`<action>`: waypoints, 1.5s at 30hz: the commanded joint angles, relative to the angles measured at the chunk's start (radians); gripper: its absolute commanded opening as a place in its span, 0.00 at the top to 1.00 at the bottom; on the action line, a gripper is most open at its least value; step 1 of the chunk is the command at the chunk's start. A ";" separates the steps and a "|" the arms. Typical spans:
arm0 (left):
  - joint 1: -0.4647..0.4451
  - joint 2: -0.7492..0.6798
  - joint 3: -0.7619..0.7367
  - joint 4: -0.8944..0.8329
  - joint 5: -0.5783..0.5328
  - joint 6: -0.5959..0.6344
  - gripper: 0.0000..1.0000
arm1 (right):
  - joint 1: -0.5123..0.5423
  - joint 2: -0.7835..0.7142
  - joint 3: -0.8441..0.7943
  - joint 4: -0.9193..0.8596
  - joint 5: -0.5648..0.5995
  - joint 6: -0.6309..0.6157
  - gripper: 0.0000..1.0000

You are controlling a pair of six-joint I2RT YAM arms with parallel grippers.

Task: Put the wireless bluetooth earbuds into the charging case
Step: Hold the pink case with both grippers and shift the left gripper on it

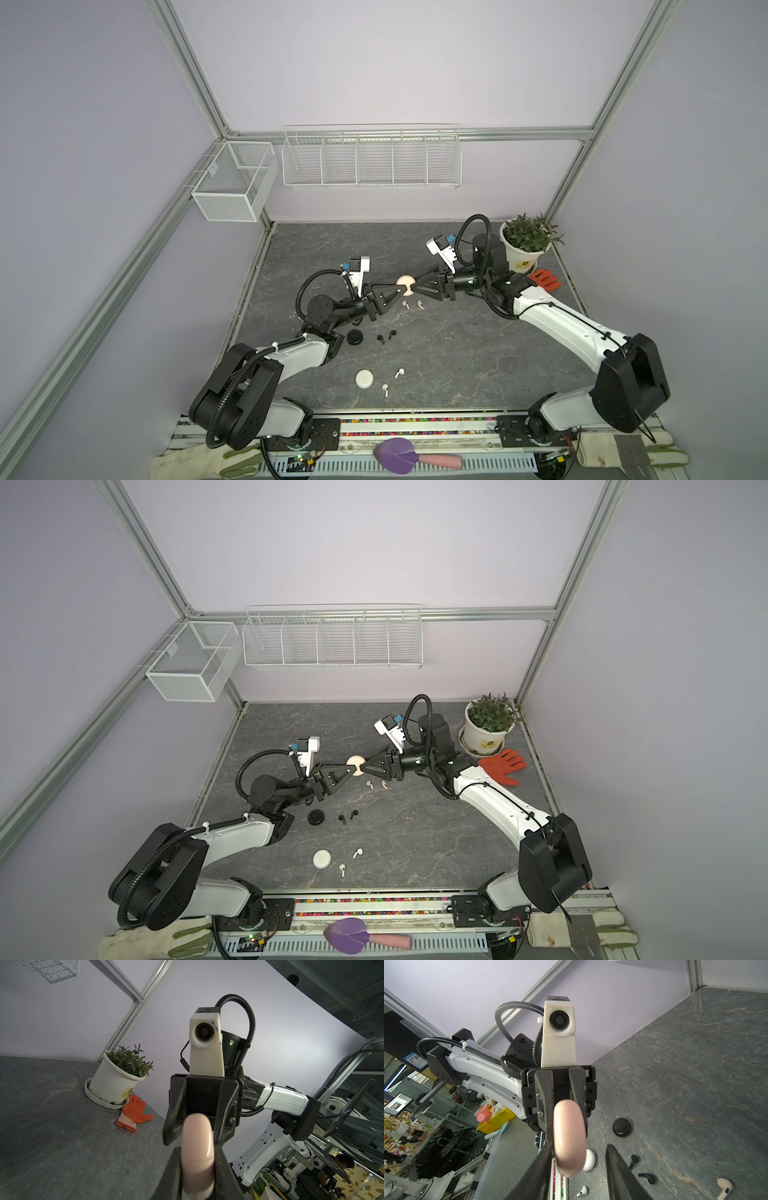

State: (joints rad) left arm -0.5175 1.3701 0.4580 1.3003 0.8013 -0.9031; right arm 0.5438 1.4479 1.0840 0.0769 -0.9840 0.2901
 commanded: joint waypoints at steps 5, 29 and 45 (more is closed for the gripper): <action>-0.006 -0.081 -0.032 -0.081 -0.020 0.070 1.00 | 0.018 0.002 0.008 0.088 -0.043 0.039 0.62; -0.008 -0.231 -0.040 -0.365 -0.064 0.276 0.47 | 0.048 0.034 0.104 -0.046 -0.040 -0.084 0.81; -0.032 -0.036 0.013 -0.029 0.046 0.355 0.40 | -0.003 0.043 0.183 -0.156 -0.087 -0.350 0.83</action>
State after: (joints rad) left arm -0.5457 1.2976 0.4351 1.1069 0.8135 -0.5381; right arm 0.5484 1.4780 1.2465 -0.0547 -1.0355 0.0071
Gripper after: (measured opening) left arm 0.602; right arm 0.229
